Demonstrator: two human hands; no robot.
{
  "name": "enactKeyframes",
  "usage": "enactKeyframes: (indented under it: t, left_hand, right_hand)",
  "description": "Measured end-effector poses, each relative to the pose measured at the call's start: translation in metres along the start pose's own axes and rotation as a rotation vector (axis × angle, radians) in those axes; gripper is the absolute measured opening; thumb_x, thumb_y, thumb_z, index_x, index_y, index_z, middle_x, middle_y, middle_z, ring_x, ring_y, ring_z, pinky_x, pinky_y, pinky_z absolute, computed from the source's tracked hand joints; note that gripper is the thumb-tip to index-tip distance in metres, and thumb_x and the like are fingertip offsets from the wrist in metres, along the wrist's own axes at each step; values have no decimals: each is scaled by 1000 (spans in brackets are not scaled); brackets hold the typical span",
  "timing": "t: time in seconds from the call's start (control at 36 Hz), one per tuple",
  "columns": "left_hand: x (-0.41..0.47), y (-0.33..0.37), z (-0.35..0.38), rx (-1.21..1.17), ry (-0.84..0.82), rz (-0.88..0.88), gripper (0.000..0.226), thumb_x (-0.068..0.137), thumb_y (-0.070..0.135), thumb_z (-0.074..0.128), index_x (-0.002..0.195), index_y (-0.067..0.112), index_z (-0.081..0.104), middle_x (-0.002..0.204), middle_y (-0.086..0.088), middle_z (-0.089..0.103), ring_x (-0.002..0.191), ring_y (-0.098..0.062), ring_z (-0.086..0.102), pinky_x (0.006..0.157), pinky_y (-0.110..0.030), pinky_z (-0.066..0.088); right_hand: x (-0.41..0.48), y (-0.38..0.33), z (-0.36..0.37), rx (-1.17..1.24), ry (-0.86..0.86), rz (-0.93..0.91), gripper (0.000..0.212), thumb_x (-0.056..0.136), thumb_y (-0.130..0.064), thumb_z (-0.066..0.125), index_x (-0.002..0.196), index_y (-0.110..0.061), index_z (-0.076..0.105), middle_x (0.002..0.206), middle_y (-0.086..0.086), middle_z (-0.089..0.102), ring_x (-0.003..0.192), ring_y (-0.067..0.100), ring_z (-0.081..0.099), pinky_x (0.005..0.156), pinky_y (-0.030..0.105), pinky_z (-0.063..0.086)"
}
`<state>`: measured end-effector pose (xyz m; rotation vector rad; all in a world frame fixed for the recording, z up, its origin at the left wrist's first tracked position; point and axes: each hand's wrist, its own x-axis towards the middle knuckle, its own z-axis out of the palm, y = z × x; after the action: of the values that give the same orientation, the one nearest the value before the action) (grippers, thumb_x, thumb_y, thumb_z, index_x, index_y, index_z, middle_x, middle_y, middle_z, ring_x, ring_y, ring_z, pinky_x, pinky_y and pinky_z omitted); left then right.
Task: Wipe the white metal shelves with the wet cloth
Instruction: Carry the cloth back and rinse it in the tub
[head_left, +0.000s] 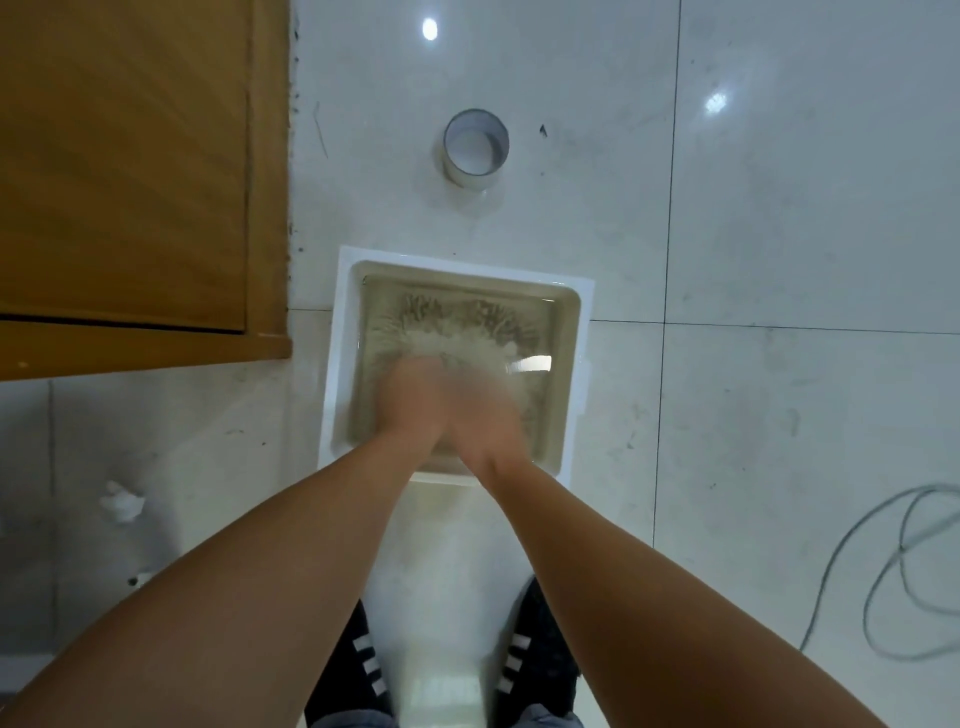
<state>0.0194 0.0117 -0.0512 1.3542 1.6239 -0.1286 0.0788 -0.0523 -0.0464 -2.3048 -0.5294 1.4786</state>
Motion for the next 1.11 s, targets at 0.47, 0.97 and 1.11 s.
enactKeyframes:
  t: [0.47, 0.97, 1.11]
  left_hand:
    - [-12, -29, -10, 981, -112, 580, 40, 91, 31, 52, 129, 20, 54, 132, -1, 51, 123, -20, 47, 104, -34, 38]
    - [-2, -48, -9, 1329, -252, 478, 64, 102, 38, 25, 159, 19, 2, 167, 0, -6, 153, -23, -9, 123, -45, -2]
    - [1, -41, -6, 1368, -275, 434, 63, 102, 41, 21, 159, 19, 5, 167, 0, -5, 153, -26, -11, 123, -47, -4]
  right_hand:
    - [-6, 20, -19, -801, 93, -486, 66, 83, -31, 34, 143, -13, 54, 152, 12, 45, 137, 30, 46, 113, 42, 34]
    - [15, 20, -18, -1212, -192, -199, 67, 101, -40, 28, 160, -20, 3, 167, 5, 10, 153, 29, 4, 122, 48, -5]
    - [17, 15, -18, -1239, -232, -160, 69, 100, -41, 28, 160, -21, 0, 167, 6, 1, 153, 30, -2, 121, 50, -6]
